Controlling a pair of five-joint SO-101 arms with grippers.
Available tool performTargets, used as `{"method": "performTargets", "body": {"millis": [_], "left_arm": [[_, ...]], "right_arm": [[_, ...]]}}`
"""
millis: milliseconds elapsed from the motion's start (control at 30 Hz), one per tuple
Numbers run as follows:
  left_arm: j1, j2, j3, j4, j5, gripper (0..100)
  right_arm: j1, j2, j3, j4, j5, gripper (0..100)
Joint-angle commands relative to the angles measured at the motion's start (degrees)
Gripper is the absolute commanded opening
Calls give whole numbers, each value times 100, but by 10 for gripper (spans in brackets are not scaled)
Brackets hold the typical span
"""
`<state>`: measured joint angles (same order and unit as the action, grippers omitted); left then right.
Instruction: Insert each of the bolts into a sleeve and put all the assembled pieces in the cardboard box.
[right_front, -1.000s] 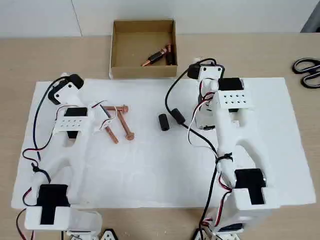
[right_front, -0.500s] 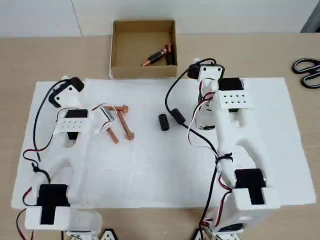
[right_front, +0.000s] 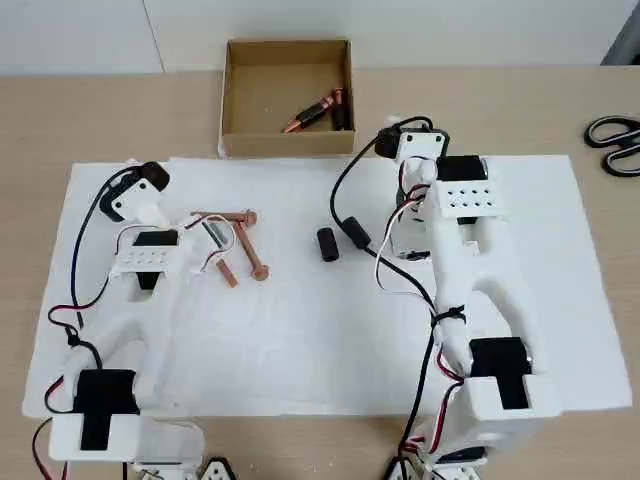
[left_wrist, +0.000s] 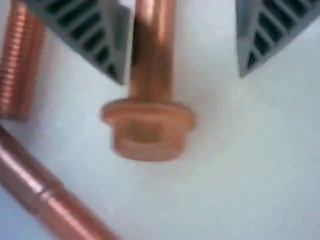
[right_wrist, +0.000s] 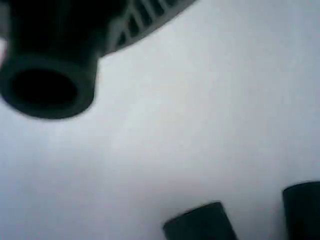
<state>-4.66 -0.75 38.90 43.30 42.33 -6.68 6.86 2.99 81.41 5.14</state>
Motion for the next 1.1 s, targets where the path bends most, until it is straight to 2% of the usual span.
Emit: {"method": "performTargets", "body": {"millis": [0,333,500,667,833,1067], "left_arm": [[26,-9,4,-132,18,45],[44,-88,-119,18,18,5],[44,-264,-1209,1345,-360,5],[26,-844,-2229,2400,-756,5],[35,-1776,-2545,2725,-1134,5],[44,-3305,-2536,3112,-1143,6]], "right_arm": [[-4,-295,-26,-22,44,4],[4,-312,-35,-13,53,4],[4,-330,-176,22,62,4],[4,-804,-888,716,62,4],[-22,-1692,-1204,919,62,4],[-40,-3354,-1204,1481,62,4]]}}
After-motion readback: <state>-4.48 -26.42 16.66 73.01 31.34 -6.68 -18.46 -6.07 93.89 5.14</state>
